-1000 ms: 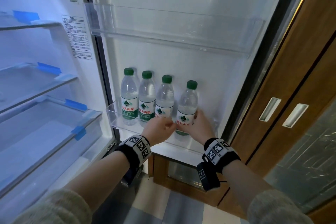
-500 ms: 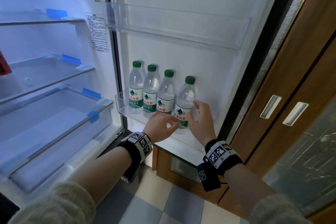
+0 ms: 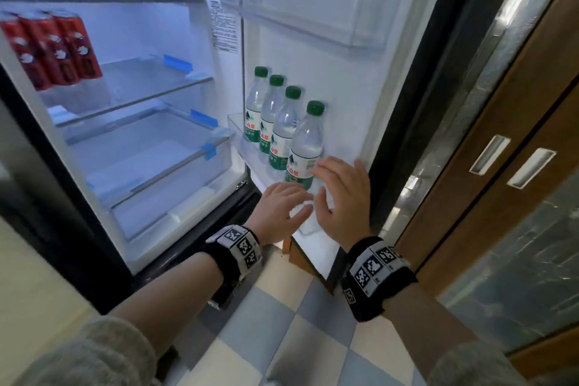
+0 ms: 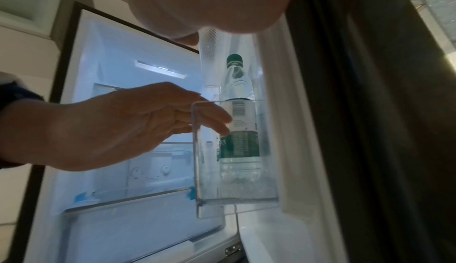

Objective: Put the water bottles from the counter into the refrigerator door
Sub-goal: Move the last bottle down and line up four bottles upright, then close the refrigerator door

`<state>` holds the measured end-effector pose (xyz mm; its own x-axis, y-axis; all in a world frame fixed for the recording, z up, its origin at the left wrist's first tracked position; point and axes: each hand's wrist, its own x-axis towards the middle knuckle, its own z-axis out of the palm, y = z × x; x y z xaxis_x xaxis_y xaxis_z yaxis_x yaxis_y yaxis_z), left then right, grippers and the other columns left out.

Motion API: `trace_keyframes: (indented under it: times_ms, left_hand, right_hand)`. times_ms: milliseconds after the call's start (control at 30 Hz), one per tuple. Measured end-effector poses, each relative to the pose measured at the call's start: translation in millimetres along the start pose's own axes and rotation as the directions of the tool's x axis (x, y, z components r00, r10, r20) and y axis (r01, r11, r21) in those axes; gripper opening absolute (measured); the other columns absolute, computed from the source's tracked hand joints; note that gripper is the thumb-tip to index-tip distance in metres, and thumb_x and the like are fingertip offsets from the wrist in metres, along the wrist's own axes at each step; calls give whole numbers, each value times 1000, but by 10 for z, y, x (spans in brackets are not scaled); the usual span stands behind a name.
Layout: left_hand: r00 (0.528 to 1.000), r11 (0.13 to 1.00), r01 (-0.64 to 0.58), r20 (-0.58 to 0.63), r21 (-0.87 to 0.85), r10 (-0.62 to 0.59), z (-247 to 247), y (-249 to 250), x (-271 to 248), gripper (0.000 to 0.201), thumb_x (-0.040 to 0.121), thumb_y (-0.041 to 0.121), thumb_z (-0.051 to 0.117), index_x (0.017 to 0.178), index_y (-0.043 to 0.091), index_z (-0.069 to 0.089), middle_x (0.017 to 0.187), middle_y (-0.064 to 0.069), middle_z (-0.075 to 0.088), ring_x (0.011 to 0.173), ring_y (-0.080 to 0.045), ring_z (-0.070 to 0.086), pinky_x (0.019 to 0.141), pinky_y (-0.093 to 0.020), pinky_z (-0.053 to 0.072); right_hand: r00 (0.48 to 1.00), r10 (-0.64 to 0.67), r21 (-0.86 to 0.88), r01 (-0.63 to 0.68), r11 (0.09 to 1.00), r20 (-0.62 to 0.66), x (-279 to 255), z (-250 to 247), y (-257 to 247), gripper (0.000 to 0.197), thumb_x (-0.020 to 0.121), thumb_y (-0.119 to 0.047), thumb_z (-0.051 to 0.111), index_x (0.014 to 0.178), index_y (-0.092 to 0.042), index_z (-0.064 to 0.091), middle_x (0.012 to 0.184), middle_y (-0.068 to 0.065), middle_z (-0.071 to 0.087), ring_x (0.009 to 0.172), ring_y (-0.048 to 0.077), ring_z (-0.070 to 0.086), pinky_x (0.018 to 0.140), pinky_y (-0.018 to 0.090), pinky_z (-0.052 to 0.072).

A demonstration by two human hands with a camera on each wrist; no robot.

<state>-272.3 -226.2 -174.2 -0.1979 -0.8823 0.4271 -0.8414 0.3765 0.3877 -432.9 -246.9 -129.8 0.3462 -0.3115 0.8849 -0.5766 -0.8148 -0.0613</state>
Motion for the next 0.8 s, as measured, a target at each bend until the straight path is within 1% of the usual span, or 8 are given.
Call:
trace_keyframes:
  times_ms: [133,200,367,433,567,667,733,800]
  left_hand:
    - [993,996,78,-86,-38,-81,-178,-124,-276,53,94,49,31,83,20,74,96,9,72,113,-15,58,103,-44,37]
    - [985,994,111,-130,-20,-113,-310,-255,-398,54,95,48,31,81,19,75,93,7,74,107,-17,62,97,-45,42]
    - [938,977,150,-291,-151,-189,-633,-450,-757,48,95,41,34,99,9,70,99,-7,71,92,-24,64,85,-39,50]
    - [901,960,185,-354,-210,-251,-746,-490,-903,52,93,43,32,110,8,66,108,-8,69,99,-24,62,91,-38,47]
    - [822,928,276,-438,-251,-363,-950,-629,-1179,61,91,49,28,131,11,53,131,-7,58,120,-21,52,103,-31,36]
    - [732,889,269,-521,-371,-439,-1167,-701,-1339,62,90,50,29,138,13,45,139,1,48,127,-12,44,109,-25,29]
    - [679,885,266,-577,-382,-453,-1321,-762,-1439,62,91,49,29,140,14,41,140,8,42,129,-6,39,109,-13,24]
    - [638,887,262,-621,-381,-455,-1453,-823,-1538,60,92,48,32,142,17,38,143,10,40,133,-6,37,109,-13,23]
  right_hand:
    - [995,-102,37,102,994,-6,6,-17,-294,39,78,-4,54,115,-13,61,118,8,67,120,20,52,112,48,30]
    - [980,-200,45,199,979,0,35,1,-473,39,78,-4,54,115,-12,66,121,7,67,121,20,52,113,47,28]
    - [945,-328,35,328,944,-12,130,87,-896,38,84,-9,47,114,-15,70,126,2,66,124,18,53,117,42,18]
    - [939,-343,11,344,939,-14,177,130,-1011,41,87,-12,42,117,-18,69,129,0,64,125,17,53,117,42,17]
    - [910,-413,-38,413,910,-10,289,269,-1261,40,89,-13,44,121,-21,67,134,-4,60,128,14,49,116,41,19]
    - [895,-445,-24,445,895,-27,386,445,-1459,39,91,-15,43,121,-22,67,136,-5,58,129,13,49,114,39,21]
    - [899,-437,-35,435,900,-45,463,571,-1567,38,90,-16,51,124,-22,66,138,-6,56,131,12,47,116,37,17]
    - [900,-435,-34,434,900,-40,558,688,-1658,39,88,-19,59,127,-21,64,140,-6,54,133,11,43,117,40,14]
